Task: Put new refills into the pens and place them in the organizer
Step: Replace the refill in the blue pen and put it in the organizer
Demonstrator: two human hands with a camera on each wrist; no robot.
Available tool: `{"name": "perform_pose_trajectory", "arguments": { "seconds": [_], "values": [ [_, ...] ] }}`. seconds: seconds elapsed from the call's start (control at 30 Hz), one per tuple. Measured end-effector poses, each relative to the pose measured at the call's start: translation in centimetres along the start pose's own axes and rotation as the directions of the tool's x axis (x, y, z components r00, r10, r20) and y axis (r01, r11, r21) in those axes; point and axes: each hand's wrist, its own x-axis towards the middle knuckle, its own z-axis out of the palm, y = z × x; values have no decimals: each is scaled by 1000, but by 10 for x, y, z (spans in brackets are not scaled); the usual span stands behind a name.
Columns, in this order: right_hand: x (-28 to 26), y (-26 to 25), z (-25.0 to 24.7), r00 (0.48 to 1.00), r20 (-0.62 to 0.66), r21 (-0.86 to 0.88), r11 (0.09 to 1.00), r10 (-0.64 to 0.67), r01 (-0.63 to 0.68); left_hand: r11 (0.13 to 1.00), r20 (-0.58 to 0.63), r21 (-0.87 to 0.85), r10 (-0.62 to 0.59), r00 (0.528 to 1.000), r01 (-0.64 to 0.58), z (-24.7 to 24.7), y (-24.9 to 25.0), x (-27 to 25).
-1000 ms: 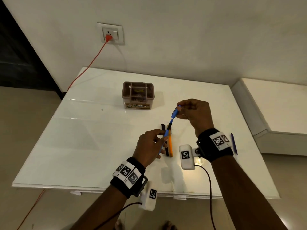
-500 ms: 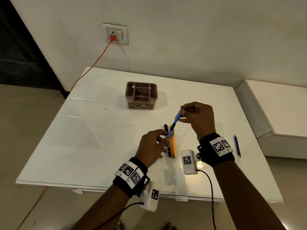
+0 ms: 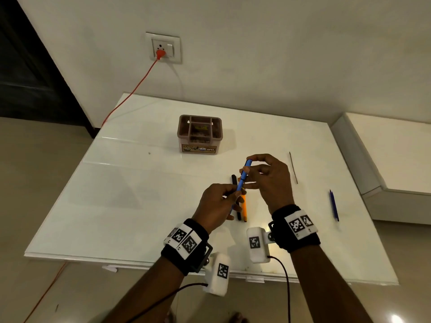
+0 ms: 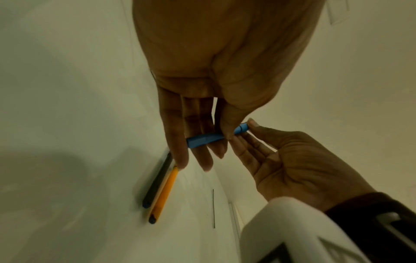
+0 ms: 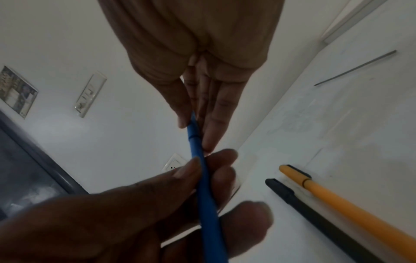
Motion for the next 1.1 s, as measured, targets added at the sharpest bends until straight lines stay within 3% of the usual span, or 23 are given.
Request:
{"name": "perform_pose_trajectory", "arguments": {
  "seconds": [0.3,0.6,0.77,0.97,1.1],
  "values": [
    [-15,3,15,993,-49,12,994,-107,108,996,-59,50,74,996,-71,-3,-6,-6],
    [-18,6,7,993,-67,-10,996,-93,93,996,-49,36,79,996,-77,2,-4,-8],
    [-10,11,3,997,-32,-107,992,-76,72,936,-132,255,281,951,-242,1,-11,0],
    [0,-7,13,999,-9,-120,992,-52,51,924,-264,252,353,898,-289,-18,-6,6],
    [26,-43,27,989,-17,-161,977,-144,139,955,-389,177,291,874,-239,-32,-6,17]
  ]
}}
